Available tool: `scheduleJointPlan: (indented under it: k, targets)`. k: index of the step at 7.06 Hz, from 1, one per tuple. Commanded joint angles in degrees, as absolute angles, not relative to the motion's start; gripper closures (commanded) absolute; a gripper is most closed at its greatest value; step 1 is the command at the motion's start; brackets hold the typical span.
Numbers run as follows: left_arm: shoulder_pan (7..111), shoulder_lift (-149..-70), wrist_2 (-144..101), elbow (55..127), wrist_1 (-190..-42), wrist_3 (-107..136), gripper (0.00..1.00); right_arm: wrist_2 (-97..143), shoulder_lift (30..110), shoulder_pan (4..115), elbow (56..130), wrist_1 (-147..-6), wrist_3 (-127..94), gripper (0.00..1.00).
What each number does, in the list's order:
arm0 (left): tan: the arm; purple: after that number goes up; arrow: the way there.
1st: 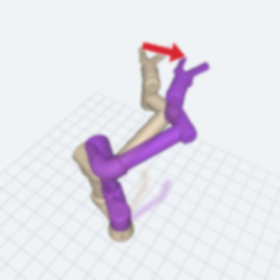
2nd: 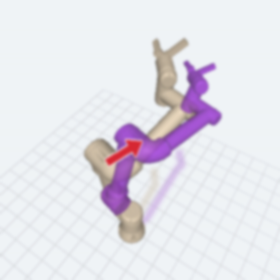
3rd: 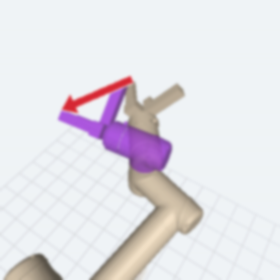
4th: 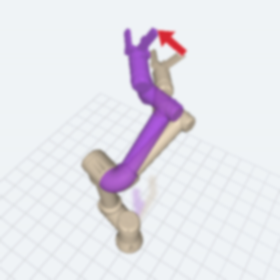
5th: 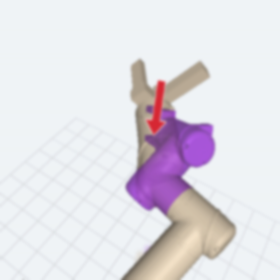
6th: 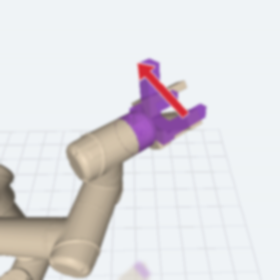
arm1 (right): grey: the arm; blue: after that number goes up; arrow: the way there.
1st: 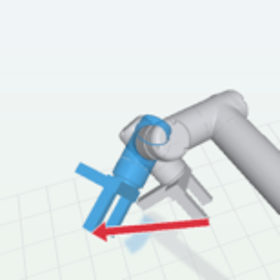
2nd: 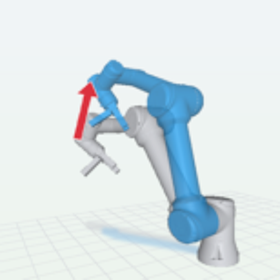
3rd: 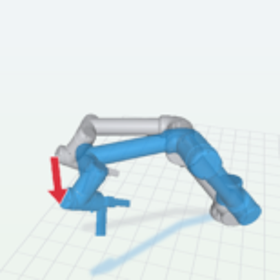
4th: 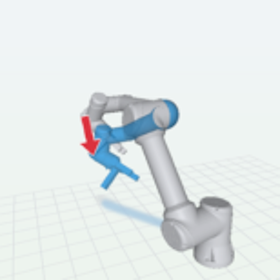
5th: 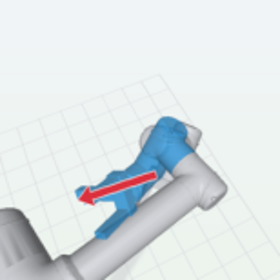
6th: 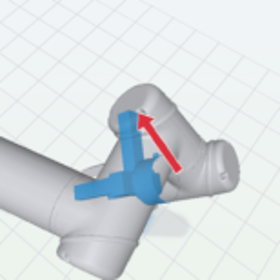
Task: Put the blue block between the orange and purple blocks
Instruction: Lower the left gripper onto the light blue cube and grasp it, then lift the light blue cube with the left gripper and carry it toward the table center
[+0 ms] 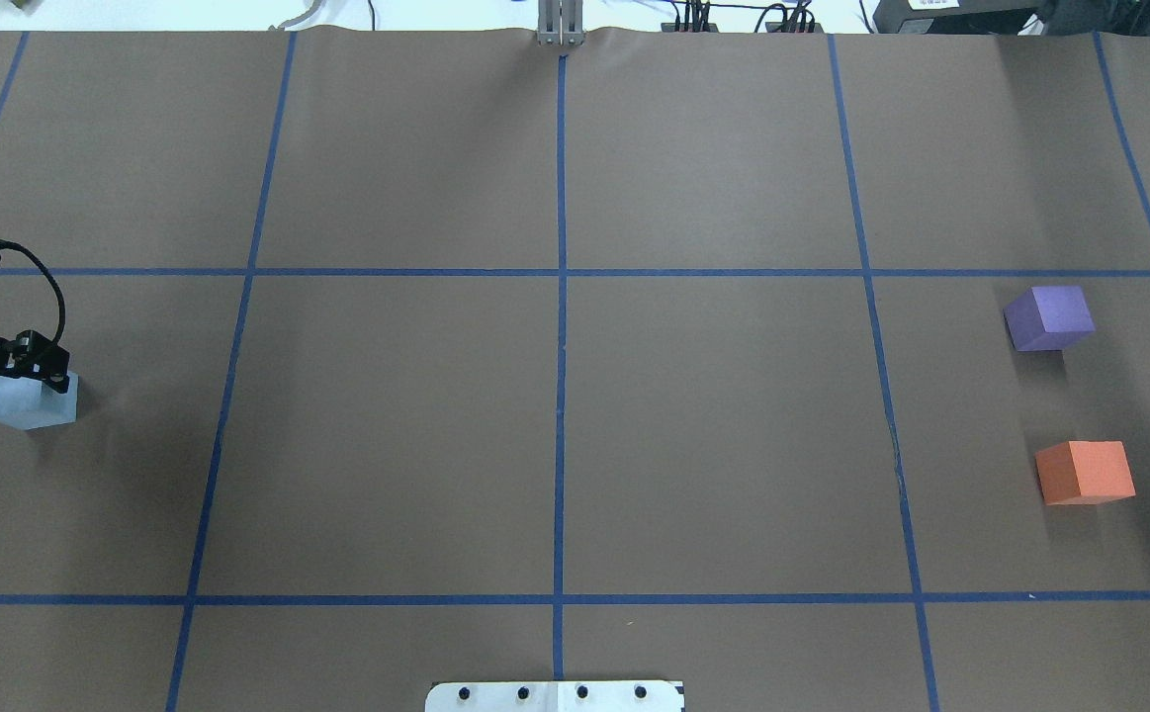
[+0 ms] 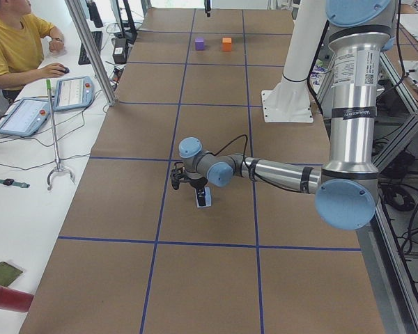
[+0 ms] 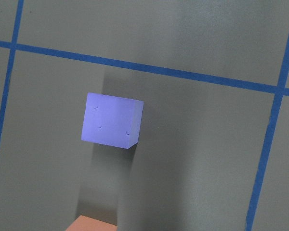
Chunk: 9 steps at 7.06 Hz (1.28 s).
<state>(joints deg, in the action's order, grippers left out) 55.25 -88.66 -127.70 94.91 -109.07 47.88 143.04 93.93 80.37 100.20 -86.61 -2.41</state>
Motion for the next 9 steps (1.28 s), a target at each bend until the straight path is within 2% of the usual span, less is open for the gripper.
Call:
scheduleJointPlan:
  k: [1,2,3,5,7,9]
  targets:
    - [53.97,-88.77,-127.71,94.22,-109.34,47.90,0.26,143.09,93.87,80.07,100.28,-86.40,-2.37,0.00]
    - [53.62,-88.77,-127.79,94.31,-109.34,47.90,0.87,143.09,93.87,79.98,100.28,-86.40,-2.46,0.00]
    - [53.70,-88.68,-128.05,96.22,-109.25,47.99,1.00,143.00,93.69,79.89,100.54,-86.31,-2.46,0.00]
    - [53.53,-92.08,-131.04,105.78,-108.11,57.76,1.00,143.00,93.34,79.20,100.81,-86.31,-3.77,0.00]
    - [46.90,-107.93,-130.52,105.65,-105.41,73.13,1.00,142.04,92.29,74.12,100.46,-81.25,-12.70,0.00]
    - [38.18,-127.00,-123.37,99.89,-96.19,79.01,1.00,141.86,92.02,72.87,100.28,-76.91,-16.77,0.00]
